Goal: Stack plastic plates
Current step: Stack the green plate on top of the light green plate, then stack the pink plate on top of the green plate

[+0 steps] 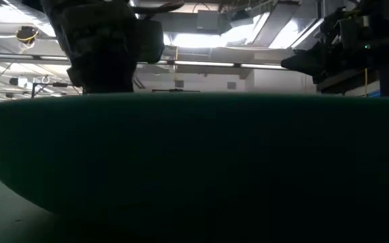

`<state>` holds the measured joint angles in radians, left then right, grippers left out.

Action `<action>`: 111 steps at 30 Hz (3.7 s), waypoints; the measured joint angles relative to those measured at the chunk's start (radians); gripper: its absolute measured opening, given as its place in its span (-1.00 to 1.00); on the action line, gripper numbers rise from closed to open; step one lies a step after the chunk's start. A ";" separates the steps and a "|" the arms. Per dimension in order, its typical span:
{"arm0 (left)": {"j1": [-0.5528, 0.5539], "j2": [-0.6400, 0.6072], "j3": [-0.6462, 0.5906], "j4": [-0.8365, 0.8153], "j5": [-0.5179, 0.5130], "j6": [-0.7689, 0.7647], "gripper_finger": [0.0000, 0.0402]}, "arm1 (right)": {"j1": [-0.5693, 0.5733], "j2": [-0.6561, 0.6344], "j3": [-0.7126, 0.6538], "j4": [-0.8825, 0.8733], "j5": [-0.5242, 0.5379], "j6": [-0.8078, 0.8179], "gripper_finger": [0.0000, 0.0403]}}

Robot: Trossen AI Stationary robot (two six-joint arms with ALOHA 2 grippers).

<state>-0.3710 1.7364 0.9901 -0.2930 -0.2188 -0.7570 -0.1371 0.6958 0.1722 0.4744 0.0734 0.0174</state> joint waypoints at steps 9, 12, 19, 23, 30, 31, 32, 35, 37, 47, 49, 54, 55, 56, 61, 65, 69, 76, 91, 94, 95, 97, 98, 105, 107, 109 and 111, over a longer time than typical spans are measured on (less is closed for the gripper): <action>0.005 0.059 0.000 0.028 0.033 0.044 -0.37 | -0.001 0.008 0.000 -0.001 0.006 0.000 -1.00; 0.005 0.059 0.000 0.031 0.016 0.064 -0.45 | -0.001 0.008 0.000 0.000 0.007 0.000 -1.00; 0.006 0.058 0.000 0.039 0.004 0.076 -0.83 | -0.001 0.008 0.000 -0.001 0.007 0.000 -1.00; 0.005 0.056 0.002 0.047 0.006 0.071 -0.96 | -0.001 0.008 0.000 -0.002 0.007 0.000 -1.00; 0.010 0.043 0.001 0.038 0.002 0.094 -0.96 | -0.001 0.007 0.000 -0.005 0.007 0.000 -1.00; 0.010 0.032 0.001 0.037 0.000 0.101 -0.97 | -0.001 0.007 0.000 -0.005 0.007 0.000 -1.00; 0.010 0.021 0.001 0.036 -0.003 0.107 -0.97 | -0.001 0.007 0.000 -0.005 0.007 0.000 -1.00; 0.010 -0.015 0.000 0.036 -0.022 0.121 -0.98 | -0.001 0.007 0.000 -0.005 0.006 0.001 -1.00; 0.009 -0.045 -0.001 0.034 -0.036 0.137 -0.98 | -0.001 0.007 0.000 -0.005 0.007 0.001 -1.00; 0.053 -0.205 -0.002 0.035 -0.178 0.268 -0.98 | -0.001 0.007 0.000 -0.004 0.006 0.002 -1.00; 0.073 -0.232 -0.002 0.036 -0.215 0.300 -0.98 | -0.001 0.007 0.000 -0.004 0.006 0.003 -1.00; 0.147 -0.291 -0.001 0.042 -0.295 0.384 -0.97 | -0.001 0.007 0.000 0.001 0.006 0.003 -1.00; 0.167 -0.298 -0.001 0.043 -0.303 0.399 -0.97 | -0.001 0.007 0.000 0.001 0.006 0.003 -1.00; 0.187 -0.302 -0.001 0.042 -0.305 0.416 -0.97 | -0.001 0.007 0.000 0.001 0.006 0.005 -1.00; 0.310 -0.297 -0.001 0.047 -0.314 0.480 -0.96 | 0.000 0.007 0.000 0.005 0.006 0.032 -1.00; 0.412 -0.283 -0.003 0.060 -0.278 0.496 -0.96 | -0.001 0.007 0.000 0.013 0.006 0.031 -1.00; 0.491 -0.277 -0.006 0.046 -0.231 0.518 -0.96 | 0.000 0.007 0.000 0.013 0.006 0.031 -1.00; 0.569 -0.277 -0.005 -0.001 -0.057 0.507 -0.96 | 0.000 0.007 0.000 0.011 0.006 0.030 -1.00; 0.580 -0.171 -0.005 -0.047 0.012 0.501 -0.96 | 0.000 0.007 0.000 -0.002 0.006 0.029 -1.00; 0.580 -0.154 -0.005 -0.045 0.029 0.500 -0.94 | 0.000 0.007 0.000 -0.006 0.007 0.029 -1.00; 0.581 -0.153 -0.005 -0.044 0.033 0.501 -0.92 | -0.001 0.007 0.000 -0.006 0.007 0.029 -1.00; 0.580 -0.152 -0.005 -0.045 0.039 0.501 -0.85 | 0.000 0.007 0.000 -0.006 0.007 0.029 -1.00; 0.579 -0.152 -0.005 -0.045 0.044 0.500 -0.81 | 0.000 0.007 0.000 -0.006 0.011 0.029 -1.00; 0.579 -0.169 -0.005 -0.070 0.048 0.500 -0.50 | -0.001 0.007 0.000 -0.006 0.037 0.029 -1.00; 0.578 -0.196 -0.005 -0.075 0.050 0.500 -0.46 | 0.000 0.007 0.000 -0.006 0.037 0.029 -1.00; 0.567 -0.223 -0.005 -0.076 0.045 0.515 -0.45 | -0.001 0.007 0.000 -0.006 0.036 0.029 -1.00; 0.555 -0.253 -0.005 -0.080 0.046 0.533 -0.45 | -0.001 0.007 0.000 -0.008 0.028 0.032 -1.00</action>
<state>0.1842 1.4839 0.9848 -0.3729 -0.1728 -0.2243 -0.1379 0.7029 0.1719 0.4663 0.1009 0.0490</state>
